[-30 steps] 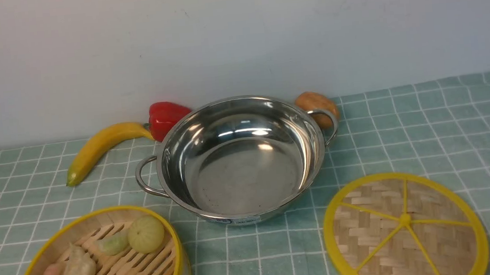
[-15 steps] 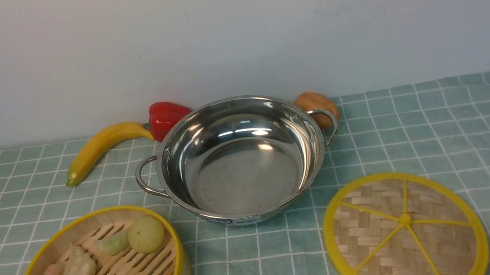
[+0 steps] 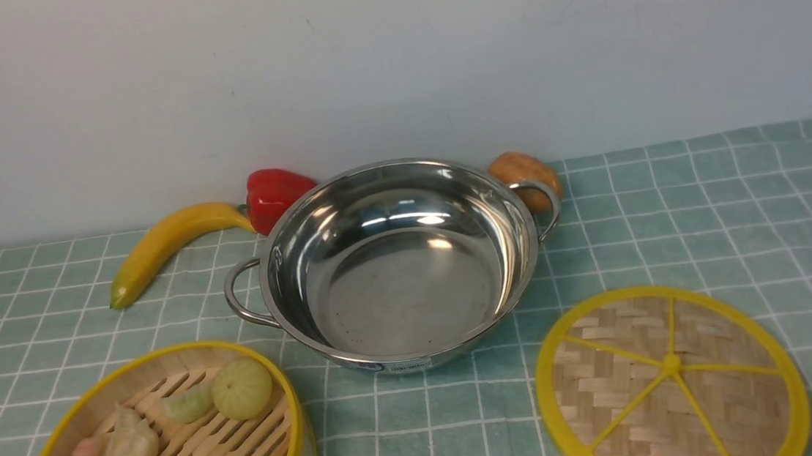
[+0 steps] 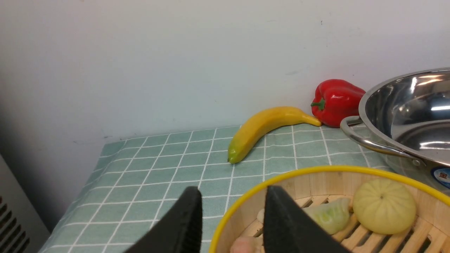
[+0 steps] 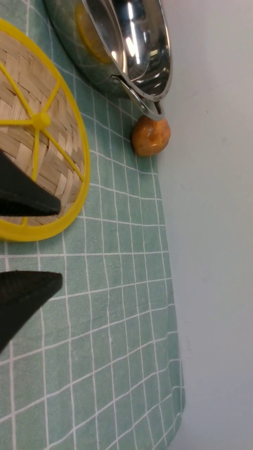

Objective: Place the steamer in the pot on the blue tablecloth, and put the lid on the steamer.
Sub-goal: 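Grasp the rim of the steamer basket holding the buns with the left gripper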

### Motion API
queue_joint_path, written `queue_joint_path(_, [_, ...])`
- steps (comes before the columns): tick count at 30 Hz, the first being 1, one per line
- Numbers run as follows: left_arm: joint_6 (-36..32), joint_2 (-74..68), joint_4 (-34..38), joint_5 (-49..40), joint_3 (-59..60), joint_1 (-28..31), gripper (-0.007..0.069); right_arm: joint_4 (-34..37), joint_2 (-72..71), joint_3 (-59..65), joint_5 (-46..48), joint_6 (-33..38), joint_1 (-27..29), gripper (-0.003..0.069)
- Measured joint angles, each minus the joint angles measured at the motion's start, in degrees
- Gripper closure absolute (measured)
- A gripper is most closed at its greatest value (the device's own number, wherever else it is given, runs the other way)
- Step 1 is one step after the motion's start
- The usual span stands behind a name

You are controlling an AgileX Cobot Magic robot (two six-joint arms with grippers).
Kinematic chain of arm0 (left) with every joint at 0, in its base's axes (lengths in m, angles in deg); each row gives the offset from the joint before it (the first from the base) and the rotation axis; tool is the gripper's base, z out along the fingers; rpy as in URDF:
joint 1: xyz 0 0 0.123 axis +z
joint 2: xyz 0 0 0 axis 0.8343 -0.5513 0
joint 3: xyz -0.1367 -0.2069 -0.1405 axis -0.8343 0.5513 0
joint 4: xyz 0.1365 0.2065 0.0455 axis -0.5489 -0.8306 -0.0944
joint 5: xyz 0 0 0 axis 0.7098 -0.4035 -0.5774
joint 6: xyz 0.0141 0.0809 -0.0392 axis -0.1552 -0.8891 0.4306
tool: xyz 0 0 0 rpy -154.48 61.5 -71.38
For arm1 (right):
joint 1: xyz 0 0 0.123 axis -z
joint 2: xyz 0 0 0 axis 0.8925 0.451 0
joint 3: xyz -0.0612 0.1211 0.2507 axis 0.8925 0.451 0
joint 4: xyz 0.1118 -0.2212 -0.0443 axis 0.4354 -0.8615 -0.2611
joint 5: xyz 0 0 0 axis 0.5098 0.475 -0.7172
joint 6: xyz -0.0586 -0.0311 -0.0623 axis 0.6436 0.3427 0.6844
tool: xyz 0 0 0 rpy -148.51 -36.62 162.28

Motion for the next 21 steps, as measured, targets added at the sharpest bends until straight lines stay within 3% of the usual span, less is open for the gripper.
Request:
queue_joint_path(5, [3.8,0.0,4.6,0.4,0.0,0.0,0.0382,-0.4,0.0,0.0,0.0,0.0,0.0,0.0417])
queue_joint_path(13, [16.8,0.0,20.4,2.8,0.0,0.0,0.0382,-0.4,0.0,0.0,0.0,0.0,0.0,0.0417])
queue_joint_path(21, [18.1,0.0,22.2,6.7,0.0,0.0,0.0382,3.1,0.0,0.0,-3.6,-0.7,0.0,0.0417])
